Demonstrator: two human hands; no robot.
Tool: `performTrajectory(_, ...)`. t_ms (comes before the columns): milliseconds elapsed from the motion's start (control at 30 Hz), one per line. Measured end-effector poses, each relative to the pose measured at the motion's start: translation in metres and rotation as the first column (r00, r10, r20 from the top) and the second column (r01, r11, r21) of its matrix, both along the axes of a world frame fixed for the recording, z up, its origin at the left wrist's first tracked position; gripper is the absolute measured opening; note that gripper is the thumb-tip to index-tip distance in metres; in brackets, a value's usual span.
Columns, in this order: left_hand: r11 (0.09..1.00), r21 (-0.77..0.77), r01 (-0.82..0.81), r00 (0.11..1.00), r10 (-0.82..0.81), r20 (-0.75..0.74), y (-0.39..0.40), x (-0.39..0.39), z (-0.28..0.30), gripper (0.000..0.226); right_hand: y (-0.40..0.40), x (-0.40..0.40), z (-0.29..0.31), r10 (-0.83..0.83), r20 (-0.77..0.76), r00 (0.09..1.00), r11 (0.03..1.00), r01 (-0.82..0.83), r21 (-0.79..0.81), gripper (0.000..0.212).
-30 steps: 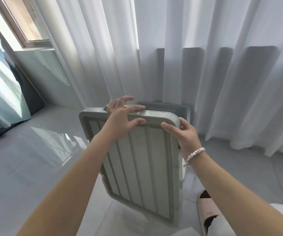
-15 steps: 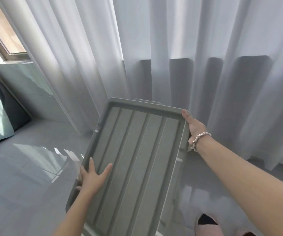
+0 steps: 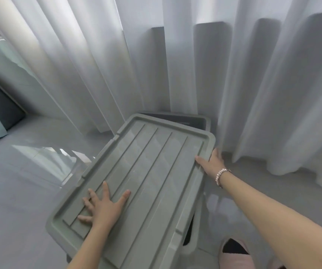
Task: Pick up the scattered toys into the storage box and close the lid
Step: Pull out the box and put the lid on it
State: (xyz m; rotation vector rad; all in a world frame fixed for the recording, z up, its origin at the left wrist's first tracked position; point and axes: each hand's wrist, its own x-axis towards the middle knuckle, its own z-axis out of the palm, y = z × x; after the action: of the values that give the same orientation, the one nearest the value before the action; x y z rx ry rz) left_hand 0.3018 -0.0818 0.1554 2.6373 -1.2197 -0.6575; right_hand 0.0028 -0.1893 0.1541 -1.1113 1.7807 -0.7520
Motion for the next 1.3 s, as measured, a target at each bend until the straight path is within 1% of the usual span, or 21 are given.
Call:
performTrajectory(67,1.0,0.013,-0.007,1.0,0.007,-0.005,-0.002,-0.003,0.002,0.097,0.03,0.012,-0.001,0.039,0.013,0.999,0.999,-0.039,-0.018,0.085)
performTrajectory(133,1.0,0.015,-0.016,1.0,0.015,0.006,-0.004,-0.005,0.002,0.097,0.062,0.028,-0.005,0.095,-0.047,0.994,0.994,-0.098,-0.05,0.086)
performTrajectory(200,0.999,0.013,-0.036,0.999,0.036,0.003,-0.008,-0.008,0.001,0.097,0.074,0.04,-0.008,0.141,-0.098,0.985,0.989,-0.146,-0.039,0.09)
performTrajectory(300,0.997,0.011,-0.082,0.997,0.082,-0.013,-0.02,-0.019,0.002,0.095,0.042,0.037,-0.007,0.164,-0.184,0.969,0.986,-0.163,0.02,0.081)
performTrajectory(400,0.998,0.043,-0.037,0.998,0.039,-0.044,-0.03,-0.022,0.007,0.086,0.007,0.034,-0.003,0.195,-0.286,0.938,0.981,-0.179,0.082,0.071)
performTrajectory(433,1.0,0.029,-0.011,0.998,0.013,-0.06,-0.03,-0.015,0.01,0.082,0.003,0.037,-0.003,0.182,-0.322,0.929,0.983,-0.165,0.082,0.068)
performTrajectory(500,0.998,-0.068,-0.009,0.993,0.001,-0.119,-0.024,0.009,0.017,0.077,0.005,0.043,-0.003,0.149,-0.436,0.888,0.989,-0.128,0.076,0.063)
performTrajectory(533,0.991,-0.128,-0.046,0.993,0.032,-0.11,-0.018,0.024,0.019,0.074,0.009,0.045,-0.002,0.141,-0.505,0.852,0.99,-0.122,0.071,0.06)
performTrajectory(567,0.984,-0.153,-0.095,0.994,0.086,-0.061,-0.01,0.038,0.019,0.071,0.013,0.045,-0.002,0.138,-0.559,0.818,0.99,-0.124,0.063,0.057)
performTrajectory(600,0.979,-0.141,-0.15,0.989,0.151,-0.004,-0.001,0.05,0.019,0.07,0.016,0.044,-0.002,0.139,-0.584,0.8,0.99,-0.128,0.06,0.054)
performTrajectory(633,0.975,-0.105,-0.197,0.979,0.201,0.031,0.008,0.06,0.018,0.072,0.018,0.044,-0.002,0.139,-0.584,0.8,0.99,-0.132,0.056,0.05)
performTrajectory(700,0.969,-0.053,-0.243,0.97,0.243,0.001,0.021,0.067,0.017,0.082,0.019,0.044,0.001,0.124,-0.549,0.826,0.991,-0.133,0.024,0.042)
performTrajectory(800,0.957,-0.13,-0.261,0.963,0.249,-0.103,0.029,0.064,0.015,0.091,0.013,0.039,0.01,0.01,-0.438,0.899,0.996,-0.048,-0.077,0.028)
performTrajectory(867,0.959,-0.161,-0.231,0.971,0.217,-0.101,0.03,0.056,0.012,0.092,0.008,0.027,0.014,-0.045,-0.386,0.921,0.997,0.018,-0.073,0.025)
performTrajectory(933,0.958,-0.181,-0.222,0.974,0.208,-0.093,0.029,0.049,0.01,0.091,0.006,0.02,0.013,0.012,-0.375,0.927,1.0,-0.015,-0.004,0.031)
performTrajectory(1000,0.948,-0.203,-0.246,0.965,0.22,-0.14,0.025,0.047,0.008,0.09,0.006,0.019,0.008,0.062,-0.348,0.936,0.997,-0.046,0.055,0.044)
performTrajectory(1067,0.94,-0.215,-0.266,0.953,0.223,-0.205,0.024,0.048,0.005,0.09,0.006,0.021,0.005,0.061,-0.298,0.953,0.996,-0.038,0.083,0.055)
performTrajectory(1167,0.927,-0.254,-0.276,0.941,0.205,-0.27,0.024,0.052,0.006,0.088,0.004,0.025,0.004,0.015,-0.234,0.972,0.993,0.012,0.114,0.059)
performTrajectory(1233,0.886,-0.295,-0.359,0.905,0.253,-0.341,0.027,0.049,0.009,0.089,0.006,0.027,0.004,-0.005,-0.216,0.976,0.99,0.036,0.139,0.059)
performTrajectory(1267,0.862,-0.283,-0.421,0.874,0.303,-0.38,0.031,0.045,0.007,0.093,0.008,0.027,0.004,-0.018,-0.212,0.977,0.988,0.05,0.146,0.059)
performTrajectory(1300,0.838,-0.233,-0.493,0.828,0.37,-0.422,0.037,0.036,0.004,0.097,0.011,0.027,0.003,-0.037,-0.202,0.979,0.986,0.069,0.153,0.058)
